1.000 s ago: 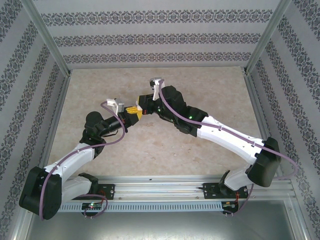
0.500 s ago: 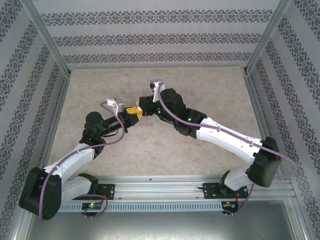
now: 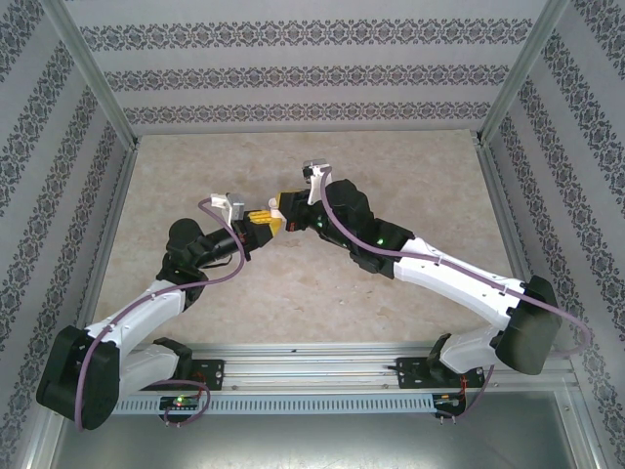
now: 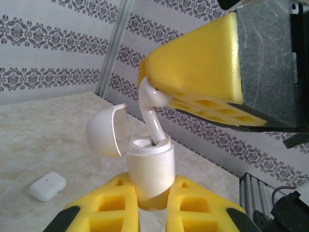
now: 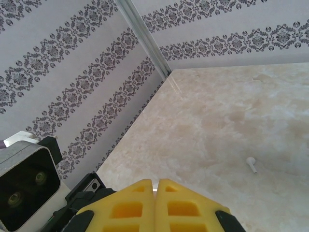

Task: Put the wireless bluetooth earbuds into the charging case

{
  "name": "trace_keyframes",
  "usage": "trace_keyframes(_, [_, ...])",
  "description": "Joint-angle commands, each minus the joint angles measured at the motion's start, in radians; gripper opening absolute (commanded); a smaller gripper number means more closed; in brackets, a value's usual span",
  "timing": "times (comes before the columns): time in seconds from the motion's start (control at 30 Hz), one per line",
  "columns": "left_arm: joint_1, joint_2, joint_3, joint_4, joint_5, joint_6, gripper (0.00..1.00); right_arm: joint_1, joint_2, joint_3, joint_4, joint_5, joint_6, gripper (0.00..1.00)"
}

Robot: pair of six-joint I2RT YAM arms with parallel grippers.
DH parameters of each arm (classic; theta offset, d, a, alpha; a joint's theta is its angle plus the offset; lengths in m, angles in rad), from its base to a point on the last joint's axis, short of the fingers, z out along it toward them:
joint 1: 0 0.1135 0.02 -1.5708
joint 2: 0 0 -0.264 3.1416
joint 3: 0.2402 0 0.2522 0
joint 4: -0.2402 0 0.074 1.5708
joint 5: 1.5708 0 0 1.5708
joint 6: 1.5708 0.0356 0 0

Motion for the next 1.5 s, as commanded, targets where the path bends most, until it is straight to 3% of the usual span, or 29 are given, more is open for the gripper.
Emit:
trace_keyframes(0.0, [0.002, -0.02, 0.024, 0.118, -0.022, -0.029, 0.01, 0.01, -0.015, -0.007, -0.048, 0.013, -0.027, 0.05])
trace_keyframes(0.43, [0.002, -0.026, 0.043, 0.088, -0.048, -0.025, 0.01, 0.028, -0.01, -0.038, -0.063, -0.018, -0.005, 0.08])
trace_keyframes(0.87, [0.003, 0.021, 0.064, 0.159, -0.076, -0.056, 0.01, 0.053, -0.045, -0.091, -0.051, 0.036, 0.008, 0.09])
trace_keyframes(1.03, [0.004, 0.036, 0.064, 0.166, -0.066, -0.059, 0.01, 0.054, -0.054, -0.061, -0.088, 0.037, 0.006, 0.32])
trace_keyframes(1.13, [0.002, 0.037, 0.06, 0.155, -0.051, -0.05, 0.01, 0.052, -0.067, -0.023, -0.132, 0.041, 0.005, 0.4])
trace_keyframes(1.3, [0.003, 0.036, 0.054, 0.135, -0.029, -0.037, 0.01, 0.043, -0.096, 0.07, -0.221, -0.002, 0.023, 0.49])
trace_keyframes(1.47, [0.003, 0.043, 0.051, 0.132, 0.003, -0.03, 0.01, -0.002, -0.119, 0.148, -0.32, -0.062, 0.057, 0.51])
